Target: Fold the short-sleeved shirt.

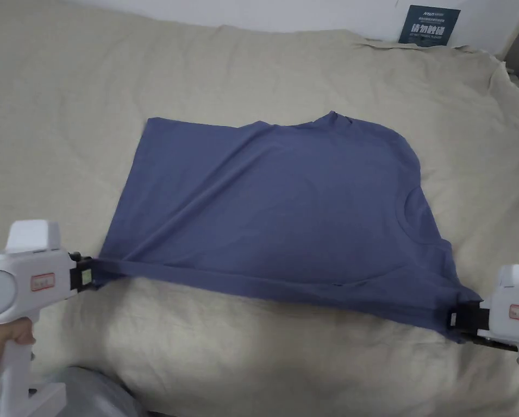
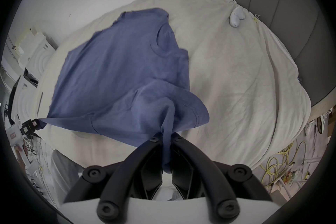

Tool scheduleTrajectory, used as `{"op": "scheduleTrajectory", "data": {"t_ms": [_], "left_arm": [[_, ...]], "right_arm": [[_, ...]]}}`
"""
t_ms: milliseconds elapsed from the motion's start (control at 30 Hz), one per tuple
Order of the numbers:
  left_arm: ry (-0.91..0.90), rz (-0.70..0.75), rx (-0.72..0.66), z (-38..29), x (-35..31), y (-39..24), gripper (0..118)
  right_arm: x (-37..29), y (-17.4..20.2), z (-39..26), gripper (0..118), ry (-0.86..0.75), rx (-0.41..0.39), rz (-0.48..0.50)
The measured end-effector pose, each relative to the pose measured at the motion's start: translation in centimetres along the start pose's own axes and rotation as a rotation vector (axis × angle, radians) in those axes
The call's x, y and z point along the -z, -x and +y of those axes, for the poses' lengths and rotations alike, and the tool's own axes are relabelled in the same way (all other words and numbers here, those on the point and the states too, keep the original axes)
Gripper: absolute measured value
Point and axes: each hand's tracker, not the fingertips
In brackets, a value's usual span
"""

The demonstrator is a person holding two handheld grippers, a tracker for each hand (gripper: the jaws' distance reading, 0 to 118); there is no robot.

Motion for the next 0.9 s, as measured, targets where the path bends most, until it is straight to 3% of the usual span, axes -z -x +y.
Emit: {"op": "scheduleTrajectory", "data": {"t_ms": [200,333,433,567,733,900], "left_arm": [[-0.091,0.010,-0.015,5.0,-0.5,-1.3,0],[-0.126,0.040,0.002,8.2,1.2,-3.0,0],[-0.134,0.073,0.017,10.3,3.3,-4.1,0],[-0.123,0.107,-0.015,12.7,6.8,-4.7,0],[-0.094,0.169,0.022,15.2,11.9,-5.9,0],[-0.038,0.224,0.037,16.5,16.9,-7.5,0]], "right_arm": [[-2.5,0.3,5.6,5,-0.080,-0.018,0.022],[-2.4,2.1,10.2,5,-0.140,-0.091,-0.033],[-1.1,4.1,13.5,5,-0.177,-0.187,-0.126],[2.6,6.0,17.1,5,-0.138,-0.262,-0.191],[8.1,7.2,20.3,5,-0.091,-0.274,-0.250],[13.8,7.2,22.3,5,-0.004,-0.184,-0.296]]}}
